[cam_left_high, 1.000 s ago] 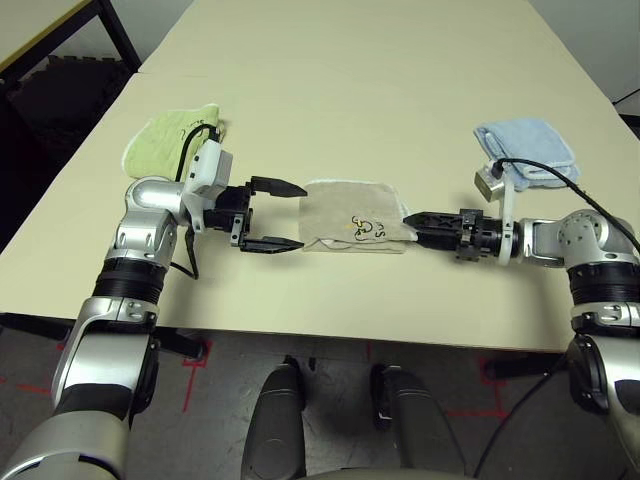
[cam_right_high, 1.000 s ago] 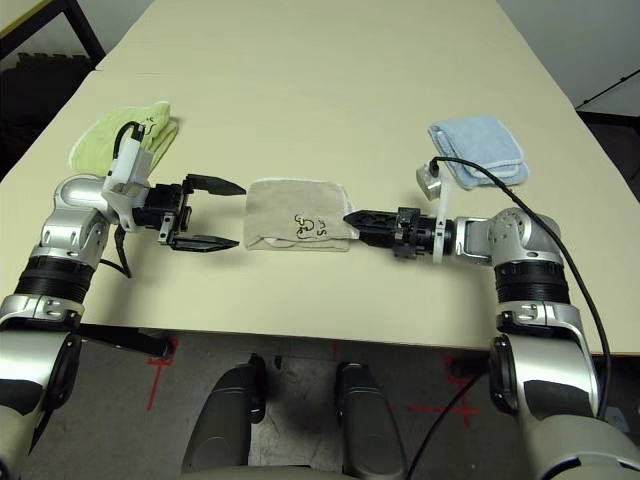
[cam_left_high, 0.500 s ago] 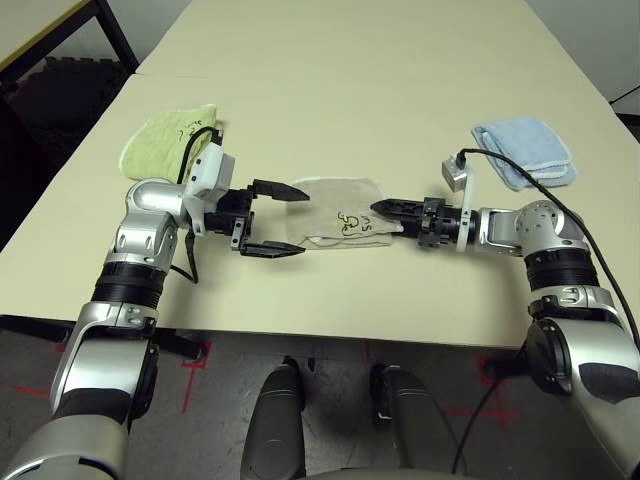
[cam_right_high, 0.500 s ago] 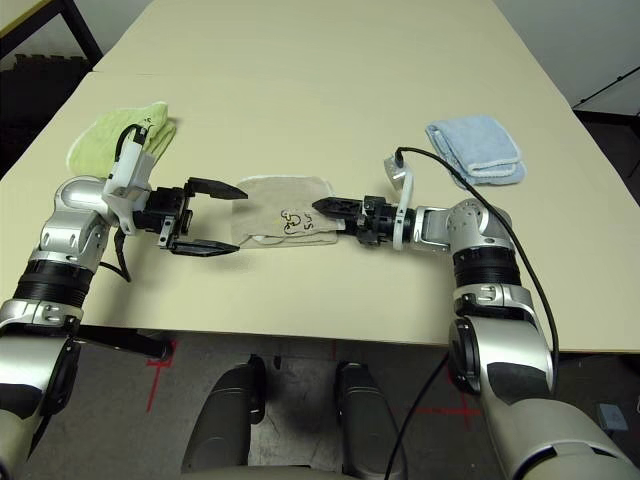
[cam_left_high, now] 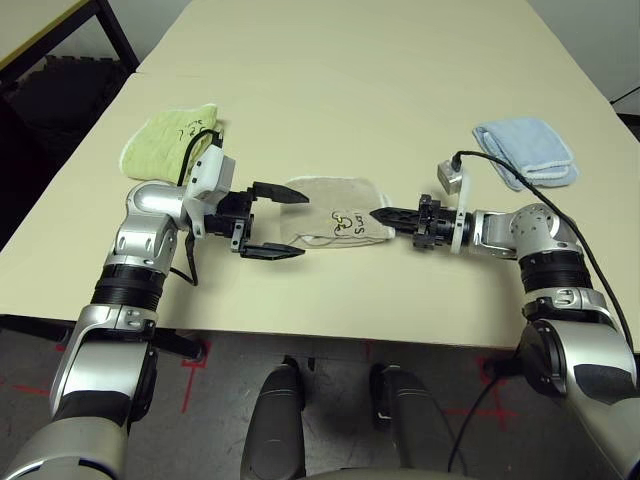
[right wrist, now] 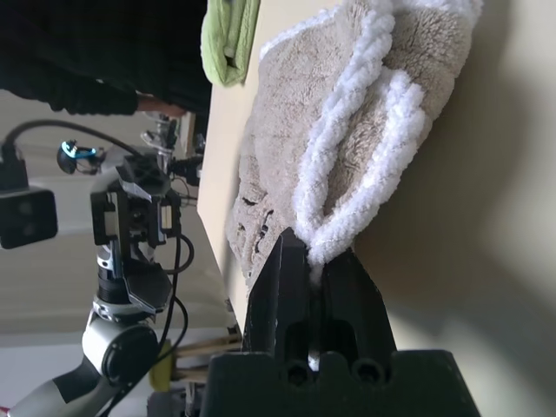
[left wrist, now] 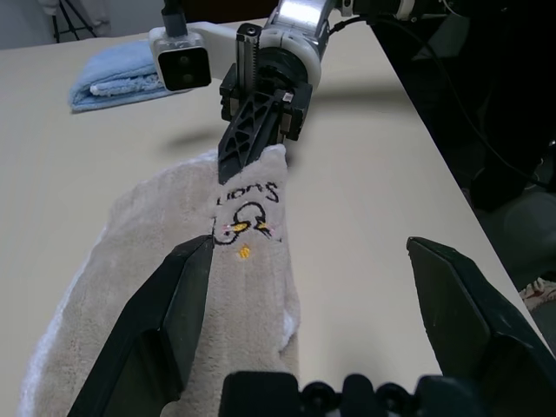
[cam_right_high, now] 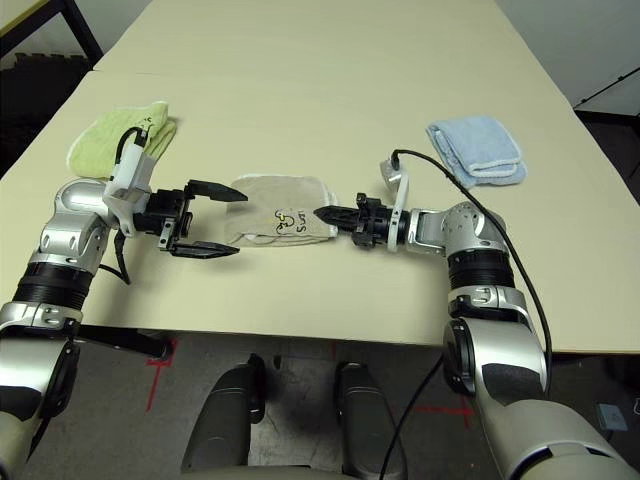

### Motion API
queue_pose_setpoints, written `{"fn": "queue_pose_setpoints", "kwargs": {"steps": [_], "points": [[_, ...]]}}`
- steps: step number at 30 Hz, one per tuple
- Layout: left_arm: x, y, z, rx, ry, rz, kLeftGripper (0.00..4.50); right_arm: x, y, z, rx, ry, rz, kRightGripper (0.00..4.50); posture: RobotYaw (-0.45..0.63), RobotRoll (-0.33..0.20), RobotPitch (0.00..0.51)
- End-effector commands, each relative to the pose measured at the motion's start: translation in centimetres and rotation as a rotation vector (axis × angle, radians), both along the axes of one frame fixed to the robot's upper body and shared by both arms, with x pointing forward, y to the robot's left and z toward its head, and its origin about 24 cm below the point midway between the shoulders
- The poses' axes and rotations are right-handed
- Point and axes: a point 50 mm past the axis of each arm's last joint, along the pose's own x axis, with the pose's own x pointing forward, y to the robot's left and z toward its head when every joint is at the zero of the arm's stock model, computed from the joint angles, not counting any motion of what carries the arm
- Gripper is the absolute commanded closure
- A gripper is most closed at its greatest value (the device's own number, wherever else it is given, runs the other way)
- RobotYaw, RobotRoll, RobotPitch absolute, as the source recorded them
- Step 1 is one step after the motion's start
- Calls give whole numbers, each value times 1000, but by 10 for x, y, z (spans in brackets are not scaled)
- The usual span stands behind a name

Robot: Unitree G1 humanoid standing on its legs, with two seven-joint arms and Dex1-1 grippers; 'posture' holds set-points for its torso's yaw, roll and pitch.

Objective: Fold the towel and set it aside.

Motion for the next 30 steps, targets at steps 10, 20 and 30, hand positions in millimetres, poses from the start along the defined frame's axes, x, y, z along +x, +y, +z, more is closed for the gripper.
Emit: {"fn": "queue_pose_setpoints", "kwargs": {"steps": [10,20,30], "points": [[-4,6,-13,27,54,20,0,35,3,42,182,-270,-347,4476,23,0,169],[-1,6,-12,0,45,54,0,77,-38,67,192,-466,-947,4476,20,0,163],[-3,9,-13,-2,47,74,0,77,-79,78,116,-540,-1262,4476,23,0,160]]}}
